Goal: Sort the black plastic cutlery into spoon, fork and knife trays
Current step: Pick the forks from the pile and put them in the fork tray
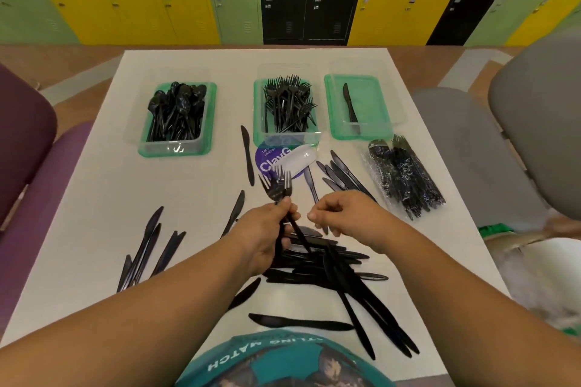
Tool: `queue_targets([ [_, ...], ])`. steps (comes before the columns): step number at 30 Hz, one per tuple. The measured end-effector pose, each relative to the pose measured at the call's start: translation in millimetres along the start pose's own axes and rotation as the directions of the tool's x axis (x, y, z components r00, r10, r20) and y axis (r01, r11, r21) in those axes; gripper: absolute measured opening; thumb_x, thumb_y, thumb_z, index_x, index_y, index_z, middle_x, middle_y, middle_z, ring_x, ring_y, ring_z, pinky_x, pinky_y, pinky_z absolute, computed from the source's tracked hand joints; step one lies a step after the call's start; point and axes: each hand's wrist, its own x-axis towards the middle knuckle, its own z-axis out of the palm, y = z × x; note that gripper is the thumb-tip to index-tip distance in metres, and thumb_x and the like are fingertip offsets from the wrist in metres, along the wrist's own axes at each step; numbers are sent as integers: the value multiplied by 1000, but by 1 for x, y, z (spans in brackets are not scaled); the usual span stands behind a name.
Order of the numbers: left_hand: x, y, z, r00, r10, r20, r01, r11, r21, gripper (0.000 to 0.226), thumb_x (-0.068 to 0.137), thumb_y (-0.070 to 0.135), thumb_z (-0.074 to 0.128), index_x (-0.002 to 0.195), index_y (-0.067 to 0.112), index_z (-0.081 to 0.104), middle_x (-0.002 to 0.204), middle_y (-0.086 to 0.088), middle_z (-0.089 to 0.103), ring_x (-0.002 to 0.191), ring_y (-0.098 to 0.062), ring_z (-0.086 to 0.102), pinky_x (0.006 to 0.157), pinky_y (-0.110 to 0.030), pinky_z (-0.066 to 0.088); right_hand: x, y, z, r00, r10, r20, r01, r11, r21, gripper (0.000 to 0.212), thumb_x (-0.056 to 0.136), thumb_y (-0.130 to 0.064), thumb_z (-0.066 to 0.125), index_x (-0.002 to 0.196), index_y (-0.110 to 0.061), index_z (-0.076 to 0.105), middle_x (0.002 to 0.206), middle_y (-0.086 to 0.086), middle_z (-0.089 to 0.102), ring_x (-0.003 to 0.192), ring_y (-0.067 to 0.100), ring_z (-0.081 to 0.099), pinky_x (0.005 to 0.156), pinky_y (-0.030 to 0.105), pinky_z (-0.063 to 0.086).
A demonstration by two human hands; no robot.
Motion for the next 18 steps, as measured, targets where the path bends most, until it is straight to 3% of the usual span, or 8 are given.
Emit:
queue_targets([
  [4,-7,-3,-4,1000,15,-16,-16,1000,-24,38,98,39,44,78,17,68,86,-7,67,80,-24,63,84,-41,52,-8,0,13,996,57,73,-52,996,-76,24,88,-44,60,91,-24,73,88,-1,73,79,12,64,85,37,51],
  [6,-11,-9,-7,997,71,3,-71,997,4,36,99,37,42,96,13,69,91,-10,70,87,-27,65,90,-42,50,-14,-5,33,991,90,103,-98,992,77,32,96,-43,47,96,-23,71,93,-2,74,92,16,66,83,35,49],
  [8,-13,-12,-11,992,114,49,-114,993,-2,36,100,34,39,110,12,66,99,-15,70,93,-31,64,96,-44,47,-17,-12,52,982,145,119,-177,926,334,37,100,-41,40,98,-22,72,89,-2,74,88,17,66,78,34,46],
  [9,-14,-12,-14,989,125,74,-125,992,2,36,100,34,38,113,13,65,103,-16,69,96,-31,63,97,-45,46,-17,-11,59,987,119,109,-151,920,362,38,100,-42,39,101,-23,72,88,-4,74,87,16,65,80,35,47],
  [12,-13,-8,-26,981,138,137,-143,989,30,38,101,34,36,113,14,66,110,-8,68,99,-25,61,90,-43,48,-11,-11,74,995,-35,90,27,995,98,30,95,-53,39,106,-44,66,108,-8,71,99,17,67,97,42,46],
  [15,-10,-3,-37,971,148,187,-159,986,45,34,100,33,38,101,18,69,92,-14,59,70,-23,52,68,-37,45,2,-20,77,989,-125,73,123,992,29,24,100,-41,40,100,-34,63,92,-1,67,75,16,64,73,33,53],
  [17,-6,5,-48,968,160,195,-183,978,102,32,99,33,42,109,18,68,77,-11,56,65,-20,52,73,-38,44,14,-31,75,990,-59,125,35,983,182,24,102,-32,38,93,-23,58,71,2,55,55,14,50,54,25,44],
  [18,-3,10,-54,969,170,182,-197,970,144,30,98,34,44,112,20,67,81,-6,62,75,-18,58,81,-38,44,20,-35,71,990,-9,144,-22,977,214,24,102,-31,38,91,-22,57,66,0,49,50,11,44,49,23,38],
])
